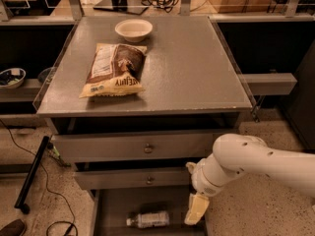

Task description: Pick blue plastic bottle from bottom drawer and place on counter

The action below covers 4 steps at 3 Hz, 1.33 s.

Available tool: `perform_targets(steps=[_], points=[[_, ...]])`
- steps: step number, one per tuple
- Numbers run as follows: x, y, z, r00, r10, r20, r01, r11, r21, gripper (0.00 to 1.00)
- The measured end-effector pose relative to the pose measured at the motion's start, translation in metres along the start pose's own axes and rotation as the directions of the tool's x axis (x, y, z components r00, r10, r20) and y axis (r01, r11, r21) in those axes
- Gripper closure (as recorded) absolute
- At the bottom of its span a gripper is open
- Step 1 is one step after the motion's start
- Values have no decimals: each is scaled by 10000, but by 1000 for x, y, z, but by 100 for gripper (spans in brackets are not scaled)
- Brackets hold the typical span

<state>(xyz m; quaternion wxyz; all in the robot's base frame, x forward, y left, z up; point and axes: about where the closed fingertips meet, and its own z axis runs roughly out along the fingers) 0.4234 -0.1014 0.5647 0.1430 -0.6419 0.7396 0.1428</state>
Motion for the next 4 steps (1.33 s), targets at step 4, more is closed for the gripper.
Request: perform_targets(steps=[4], points=[[7, 14, 67, 9993, 181, 321, -146, 9941, -1073, 0]])
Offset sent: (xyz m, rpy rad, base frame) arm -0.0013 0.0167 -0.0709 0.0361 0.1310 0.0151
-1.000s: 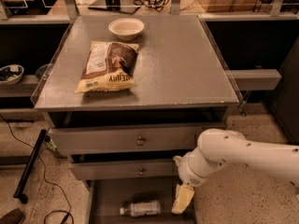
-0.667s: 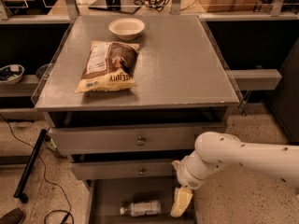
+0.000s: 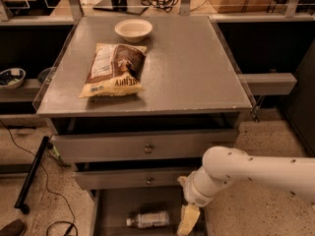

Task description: Pick blue plastic bottle from bottom drawer and place on counter

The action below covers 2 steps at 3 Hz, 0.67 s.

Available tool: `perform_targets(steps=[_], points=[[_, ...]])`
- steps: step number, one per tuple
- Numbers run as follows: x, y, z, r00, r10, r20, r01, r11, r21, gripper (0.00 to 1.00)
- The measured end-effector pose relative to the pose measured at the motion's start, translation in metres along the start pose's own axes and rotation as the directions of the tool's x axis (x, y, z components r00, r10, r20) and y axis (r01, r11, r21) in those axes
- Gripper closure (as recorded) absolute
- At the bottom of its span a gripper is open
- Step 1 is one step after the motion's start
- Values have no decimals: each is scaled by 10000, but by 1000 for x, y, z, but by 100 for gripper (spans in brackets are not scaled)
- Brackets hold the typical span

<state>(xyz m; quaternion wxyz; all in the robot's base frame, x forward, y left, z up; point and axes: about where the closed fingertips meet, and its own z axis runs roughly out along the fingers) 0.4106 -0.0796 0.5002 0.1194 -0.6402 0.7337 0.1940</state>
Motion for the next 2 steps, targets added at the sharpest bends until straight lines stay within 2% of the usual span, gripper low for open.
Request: perform_targets(steps=[1, 2], points=[[16, 2, 48, 9993, 344, 135, -336, 9980, -541, 0], [17, 3, 51, 9992, 371, 139, -362, 9976, -595, 0]])
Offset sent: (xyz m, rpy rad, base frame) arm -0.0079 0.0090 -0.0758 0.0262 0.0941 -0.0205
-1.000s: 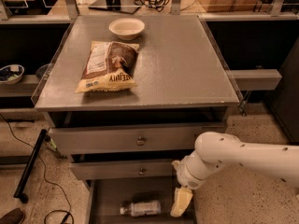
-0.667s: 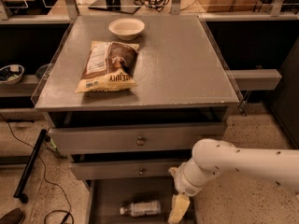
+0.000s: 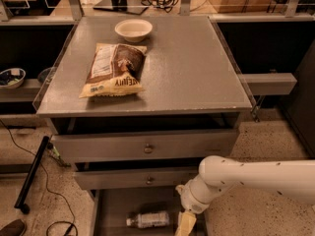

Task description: Pick blue plastic bottle from bottom drawer and place on counter

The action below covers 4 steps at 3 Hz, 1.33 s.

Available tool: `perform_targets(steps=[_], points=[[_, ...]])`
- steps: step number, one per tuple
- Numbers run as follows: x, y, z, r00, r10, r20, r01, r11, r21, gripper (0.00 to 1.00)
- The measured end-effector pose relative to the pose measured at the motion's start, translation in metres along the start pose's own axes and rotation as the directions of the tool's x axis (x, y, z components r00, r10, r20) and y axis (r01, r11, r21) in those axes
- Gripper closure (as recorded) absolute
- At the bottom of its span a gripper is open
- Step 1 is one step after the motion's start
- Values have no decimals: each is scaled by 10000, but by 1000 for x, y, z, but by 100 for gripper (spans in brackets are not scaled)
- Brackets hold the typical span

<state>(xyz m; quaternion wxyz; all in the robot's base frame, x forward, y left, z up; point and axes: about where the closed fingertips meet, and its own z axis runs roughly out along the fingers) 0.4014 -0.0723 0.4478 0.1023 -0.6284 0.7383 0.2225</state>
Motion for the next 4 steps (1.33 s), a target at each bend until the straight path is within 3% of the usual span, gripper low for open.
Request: perform_targets(steps=[1, 3, 4], points=[[0, 2, 12, 9985, 34, -547, -23, 9998, 215, 0], [2, -12, 18, 9971, 164, -737, -91, 9950, 992, 0], [2, -12, 18, 9972, 164, -736, -91, 9950, 990, 0]])
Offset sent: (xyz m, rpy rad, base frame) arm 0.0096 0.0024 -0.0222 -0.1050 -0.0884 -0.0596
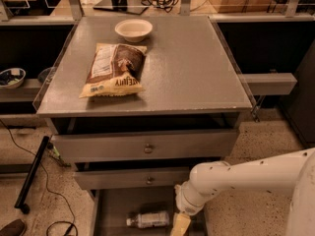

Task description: Pick blue plastic bottle from bottom drawer and place on counter

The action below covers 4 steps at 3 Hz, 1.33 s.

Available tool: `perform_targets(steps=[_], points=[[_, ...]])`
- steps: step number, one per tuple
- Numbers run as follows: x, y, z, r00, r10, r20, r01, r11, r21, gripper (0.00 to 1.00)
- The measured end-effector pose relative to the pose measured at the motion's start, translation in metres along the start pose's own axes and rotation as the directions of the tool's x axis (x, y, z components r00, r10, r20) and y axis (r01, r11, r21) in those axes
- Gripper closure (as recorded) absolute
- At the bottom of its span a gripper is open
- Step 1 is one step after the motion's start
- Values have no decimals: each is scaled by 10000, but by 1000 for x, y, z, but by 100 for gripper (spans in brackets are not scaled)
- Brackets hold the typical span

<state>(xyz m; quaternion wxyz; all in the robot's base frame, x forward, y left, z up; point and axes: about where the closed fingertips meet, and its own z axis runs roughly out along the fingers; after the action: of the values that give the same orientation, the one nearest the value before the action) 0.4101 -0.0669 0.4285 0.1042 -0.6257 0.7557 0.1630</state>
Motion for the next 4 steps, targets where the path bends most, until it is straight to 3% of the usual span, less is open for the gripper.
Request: perform_targets(steps=[1, 3, 4], points=[[-6, 2, 19, 9996, 18, 275, -9, 9995, -317, 0], [-29, -14, 55, 9936, 172, 1117, -80, 9965, -831, 0], [-28, -12, 59, 9939, 201, 1088, -110, 9964, -837, 0]])
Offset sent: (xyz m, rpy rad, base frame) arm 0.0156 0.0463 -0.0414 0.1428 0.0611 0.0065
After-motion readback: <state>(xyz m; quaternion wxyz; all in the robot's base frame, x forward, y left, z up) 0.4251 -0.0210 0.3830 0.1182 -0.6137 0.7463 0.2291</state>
